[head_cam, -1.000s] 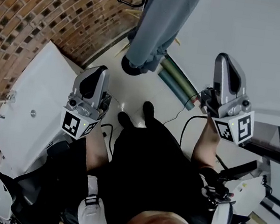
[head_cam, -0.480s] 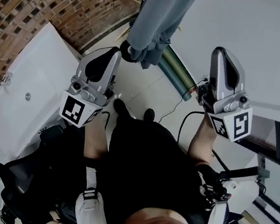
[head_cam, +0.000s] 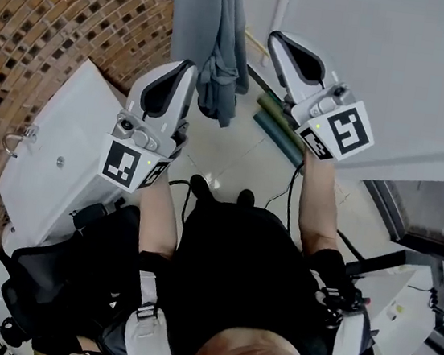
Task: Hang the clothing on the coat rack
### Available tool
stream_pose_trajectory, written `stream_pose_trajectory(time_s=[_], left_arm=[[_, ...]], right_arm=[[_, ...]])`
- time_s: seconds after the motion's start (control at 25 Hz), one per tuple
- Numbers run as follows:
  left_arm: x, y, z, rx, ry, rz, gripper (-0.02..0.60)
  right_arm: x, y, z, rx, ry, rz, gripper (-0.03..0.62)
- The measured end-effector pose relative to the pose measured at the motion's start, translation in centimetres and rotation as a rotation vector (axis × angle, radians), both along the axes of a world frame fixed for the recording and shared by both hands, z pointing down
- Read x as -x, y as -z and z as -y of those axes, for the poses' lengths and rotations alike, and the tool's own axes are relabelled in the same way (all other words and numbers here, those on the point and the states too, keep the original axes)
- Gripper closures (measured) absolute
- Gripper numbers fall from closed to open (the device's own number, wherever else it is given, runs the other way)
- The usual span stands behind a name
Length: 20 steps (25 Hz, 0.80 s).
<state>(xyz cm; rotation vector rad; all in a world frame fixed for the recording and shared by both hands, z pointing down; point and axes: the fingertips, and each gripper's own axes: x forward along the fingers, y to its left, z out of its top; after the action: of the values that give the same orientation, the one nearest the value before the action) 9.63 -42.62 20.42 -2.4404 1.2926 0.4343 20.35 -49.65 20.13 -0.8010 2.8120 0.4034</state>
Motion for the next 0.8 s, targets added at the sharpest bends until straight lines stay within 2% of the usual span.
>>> stream_pose_trajectory(time_s=[0.4,0.8], left_arm=[[-5.2,0.1,-3.2,0.011,0.075,0.037,0.578],[-9.4,2.4,-4.2,-0.024,0.054,0.081,0.578]], right_arm=[[-4.9,-0.3,-4.0,-0.016,0.088,0.053,0.592],[-7.6,0.7,-7.2,-0.066,0.116,0.071,0.591]])
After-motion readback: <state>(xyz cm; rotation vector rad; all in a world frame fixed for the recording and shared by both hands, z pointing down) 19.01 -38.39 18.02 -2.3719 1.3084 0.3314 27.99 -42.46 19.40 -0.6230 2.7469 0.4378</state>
